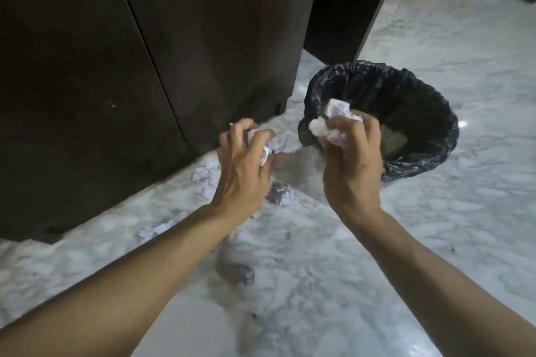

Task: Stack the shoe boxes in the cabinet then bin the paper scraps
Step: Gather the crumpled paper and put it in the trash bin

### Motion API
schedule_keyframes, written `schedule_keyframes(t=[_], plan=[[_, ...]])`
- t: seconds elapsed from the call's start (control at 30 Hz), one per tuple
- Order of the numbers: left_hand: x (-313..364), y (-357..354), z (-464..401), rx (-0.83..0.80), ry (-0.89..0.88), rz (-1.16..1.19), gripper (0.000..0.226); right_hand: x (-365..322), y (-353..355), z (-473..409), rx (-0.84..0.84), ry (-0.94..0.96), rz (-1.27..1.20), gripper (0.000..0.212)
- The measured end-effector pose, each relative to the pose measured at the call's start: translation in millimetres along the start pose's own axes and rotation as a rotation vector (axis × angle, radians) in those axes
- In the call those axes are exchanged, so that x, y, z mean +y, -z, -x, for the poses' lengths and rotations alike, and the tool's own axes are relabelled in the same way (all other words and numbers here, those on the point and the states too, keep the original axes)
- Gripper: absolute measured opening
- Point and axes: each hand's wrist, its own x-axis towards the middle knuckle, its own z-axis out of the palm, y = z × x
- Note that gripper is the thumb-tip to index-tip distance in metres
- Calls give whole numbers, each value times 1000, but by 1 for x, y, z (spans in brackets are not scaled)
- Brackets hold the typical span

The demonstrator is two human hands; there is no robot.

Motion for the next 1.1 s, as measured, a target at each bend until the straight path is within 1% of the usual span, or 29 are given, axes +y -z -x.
schedule_keyframes(t=[0.07,0.13,0.17,0.23,0.33,0.4,0.47,0.53,0.6,0.7,0.8,0.9,0.97,1.03,1.1], plan=[[29,3,-38,44,-38,59,23,3,18,-33,129,-70,14,23],[57,1,-69,17,-59,111,22,15,35,-60,226,-149,43,18],[68,-2,-82,-14,-57,128,22,22,43,-70,256,-212,52,18],[87,-12,-101,-79,-32,160,24,40,54,-83,255,-367,59,20],[101,-32,-120,-212,47,290,32,60,64,-91,191,-497,20,17],[106,-44,-126,-313,75,380,44,65,70,-93,179,-602,-47,12],[106,-51,-127,-436,90,434,60,69,75,-92,170,-700,-118,13],[103,-55,-124,-581,149,476,74,73,78,-88,159,-735,-98,19],[98,-59,-122,-620,149,478,78,76,79,-83,170,-748,-81,19],[95,-60,-121,-618,153,497,83,73,78,-79,176,-753,-94,27],[94,-57,-122,-536,126,446,84,67,76,-77,179,-719,-79,32],[87,-48,-119,-318,124,451,70,54,72,-73,188,-626,-76,26],[75,-38,-112,-212,162,433,59,38,67,-66,169,-538,-99,22],[56,-27,-102,-161,209,400,53,19,59,-55,127,-458,-187,20],[30,-16,-82,-149,269,357,52,2,46,-39,57,-389,-287,19]])
